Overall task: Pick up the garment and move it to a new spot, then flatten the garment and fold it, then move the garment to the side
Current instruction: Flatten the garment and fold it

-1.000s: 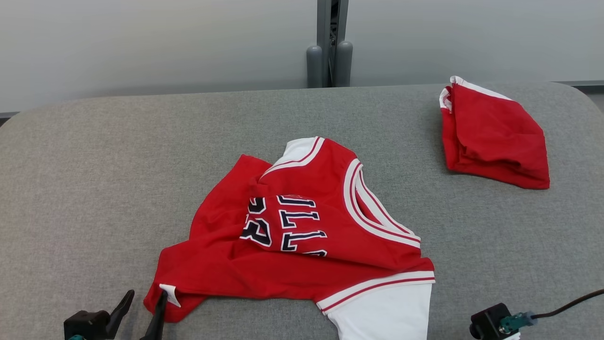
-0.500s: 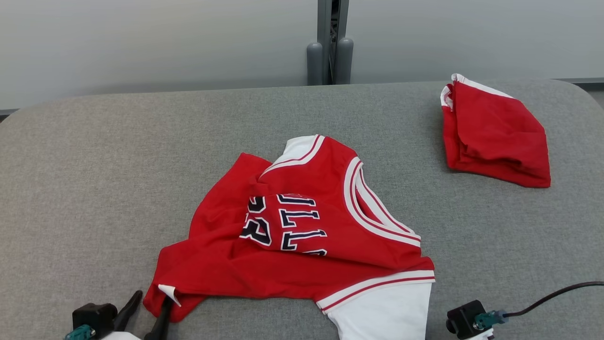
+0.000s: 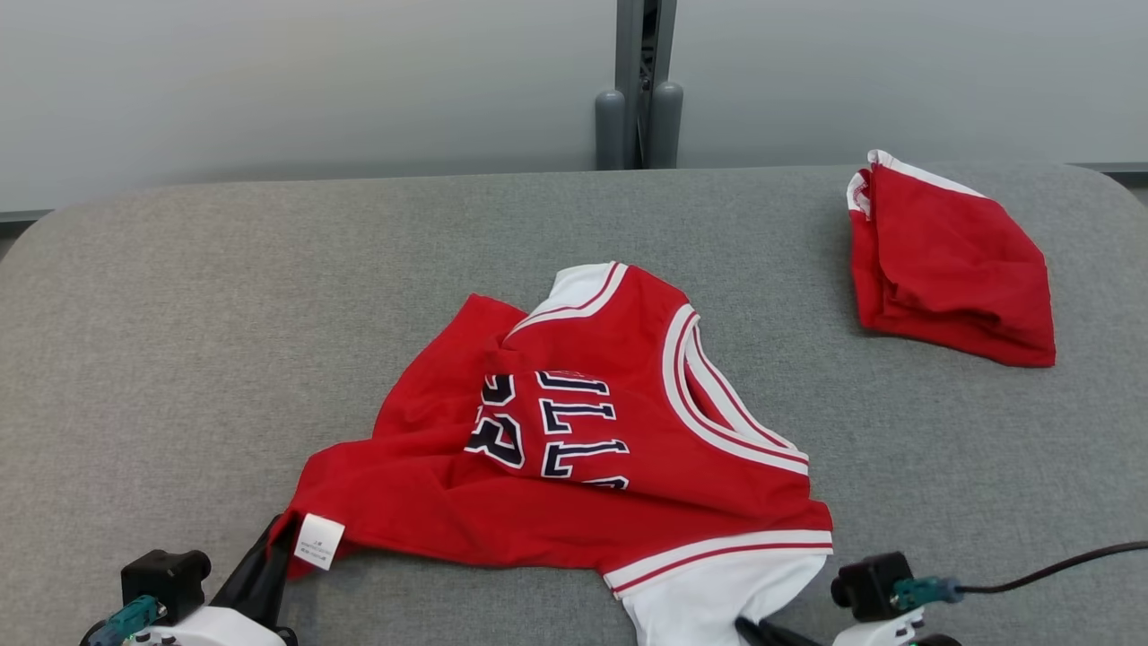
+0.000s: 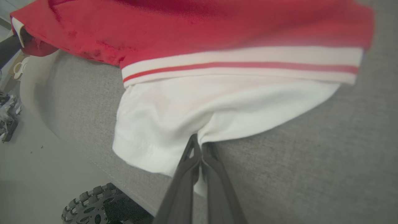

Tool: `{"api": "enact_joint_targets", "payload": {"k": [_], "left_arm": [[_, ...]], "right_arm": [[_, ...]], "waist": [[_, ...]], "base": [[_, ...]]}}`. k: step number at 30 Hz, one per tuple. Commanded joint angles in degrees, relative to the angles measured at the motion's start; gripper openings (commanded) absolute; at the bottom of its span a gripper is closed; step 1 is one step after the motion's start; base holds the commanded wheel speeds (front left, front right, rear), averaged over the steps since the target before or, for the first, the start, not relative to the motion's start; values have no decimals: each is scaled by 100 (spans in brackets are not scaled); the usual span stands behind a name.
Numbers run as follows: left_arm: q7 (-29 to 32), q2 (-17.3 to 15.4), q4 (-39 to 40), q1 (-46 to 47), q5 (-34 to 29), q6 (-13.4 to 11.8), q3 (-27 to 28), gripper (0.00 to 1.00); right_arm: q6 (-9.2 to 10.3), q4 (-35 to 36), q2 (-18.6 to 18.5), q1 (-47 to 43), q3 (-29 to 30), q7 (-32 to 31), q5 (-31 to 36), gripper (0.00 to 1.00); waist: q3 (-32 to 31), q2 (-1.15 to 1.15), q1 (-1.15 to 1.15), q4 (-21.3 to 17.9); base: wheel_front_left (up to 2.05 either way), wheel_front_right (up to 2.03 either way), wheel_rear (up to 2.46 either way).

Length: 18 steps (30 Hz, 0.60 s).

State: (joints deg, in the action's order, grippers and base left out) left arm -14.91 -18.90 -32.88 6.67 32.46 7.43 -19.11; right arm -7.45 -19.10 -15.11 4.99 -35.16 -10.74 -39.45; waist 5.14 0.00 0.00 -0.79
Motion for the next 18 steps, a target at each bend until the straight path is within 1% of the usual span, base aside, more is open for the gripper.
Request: {"api": "enact_joint_targets", "payload": {"k": [1, 6, 11, 15, 18], "left_arm": [[-29, -45, 107, -65, -92, 9, 81, 0], [-30, -135, 641, -182, -448, -40, 310, 0], [-30, -343, 1104, -138, -786, -78, 312, 0], [84, -609, 1439, 92, -1001, -70, 223, 0], [279, -855, 1686, 375, -1129, -39, 119, 0]], "right_arm": [[-6, 108, -71, 88, -10, 94, -190, 0], [-6, 625, -382, 236, -86, 318, -728, 0], [-6, 1168, -638, 451, -110, 440, -1240, 0], [-6, 1394, -792, 786, -88, 503, -1450, 0], [-6, 1357, -782, 1143, -32, 600, -1502, 0]], "waist": [[-29, 0, 0, 21], [-122, 0, 0, 39], [-188, 0, 0, 33], [-178, 0, 0, 22], [-122, 0, 0, 24]], "base": [[0, 0, 0], [0, 0, 0], [0, 0, 0], [0, 0, 0], [0, 0, 0]]}}
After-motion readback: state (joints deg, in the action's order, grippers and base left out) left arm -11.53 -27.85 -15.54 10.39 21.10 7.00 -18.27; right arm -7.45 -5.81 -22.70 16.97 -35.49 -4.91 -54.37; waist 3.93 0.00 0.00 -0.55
